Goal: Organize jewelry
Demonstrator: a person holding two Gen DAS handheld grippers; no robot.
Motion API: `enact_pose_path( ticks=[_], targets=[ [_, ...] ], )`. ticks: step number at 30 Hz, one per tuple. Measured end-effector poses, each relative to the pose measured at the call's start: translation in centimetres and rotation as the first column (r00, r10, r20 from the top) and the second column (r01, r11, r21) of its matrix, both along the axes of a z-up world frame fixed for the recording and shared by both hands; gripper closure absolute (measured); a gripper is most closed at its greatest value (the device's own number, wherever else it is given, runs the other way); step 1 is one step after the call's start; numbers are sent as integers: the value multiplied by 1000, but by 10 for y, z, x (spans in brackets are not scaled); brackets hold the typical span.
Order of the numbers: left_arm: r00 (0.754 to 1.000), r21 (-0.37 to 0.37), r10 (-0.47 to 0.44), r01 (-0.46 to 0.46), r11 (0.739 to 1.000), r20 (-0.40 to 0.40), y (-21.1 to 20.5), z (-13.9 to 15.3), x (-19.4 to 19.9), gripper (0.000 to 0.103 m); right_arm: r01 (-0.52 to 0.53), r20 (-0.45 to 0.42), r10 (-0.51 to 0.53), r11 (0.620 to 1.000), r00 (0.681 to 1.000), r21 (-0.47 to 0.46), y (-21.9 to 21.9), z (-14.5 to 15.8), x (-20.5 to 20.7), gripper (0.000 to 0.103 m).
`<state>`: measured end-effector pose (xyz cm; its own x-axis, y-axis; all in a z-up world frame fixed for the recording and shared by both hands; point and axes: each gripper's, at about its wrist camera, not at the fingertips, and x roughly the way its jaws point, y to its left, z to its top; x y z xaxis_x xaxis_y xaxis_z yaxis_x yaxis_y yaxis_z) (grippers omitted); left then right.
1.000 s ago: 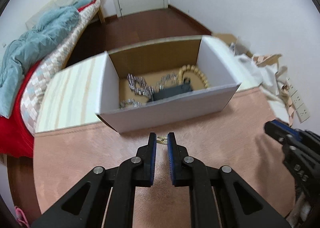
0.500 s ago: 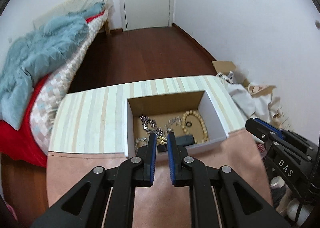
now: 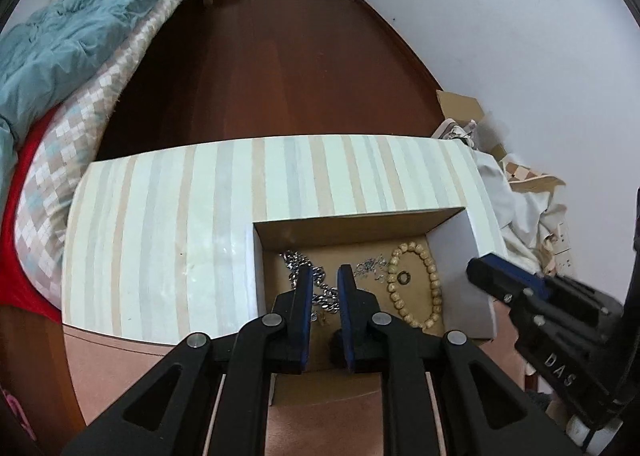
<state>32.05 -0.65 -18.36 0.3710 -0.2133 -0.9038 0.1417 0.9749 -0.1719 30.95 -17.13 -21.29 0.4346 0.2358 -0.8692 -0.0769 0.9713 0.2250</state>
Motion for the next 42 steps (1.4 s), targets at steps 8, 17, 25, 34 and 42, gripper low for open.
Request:
enact_pose_path(
  ticks=[8, 17, 25, 34, 42],
  targets=[
    [998, 37, 49, -51, 998, 49, 12, 18, 1, 36, 27, -26, -26, 999, 999, 28, -10, 7, 0, 64],
    [985, 117, 117, -132, 984, 123, 32, 30, -24, 6, 58, 9, -57, 994, 998, -97, -6, 23, -16, 34],
    [984, 193, 120, -144, 971, 128, 31, 26, -64, 1, 77, 12, -77, 971, 997, -225, 3, 26, -44, 1],
    [972, 176, 144, -177, 968, 186, 26, 67, -111, 1, 98, 73, -82, 963, 994, -251, 9, 70, -91, 0],
    [948, 148, 158, -204, 968, 275, 22, 129, -169, 1, 121, 159, -84, 963, 984, -242, 8, 136, -147, 0]
  ],
)
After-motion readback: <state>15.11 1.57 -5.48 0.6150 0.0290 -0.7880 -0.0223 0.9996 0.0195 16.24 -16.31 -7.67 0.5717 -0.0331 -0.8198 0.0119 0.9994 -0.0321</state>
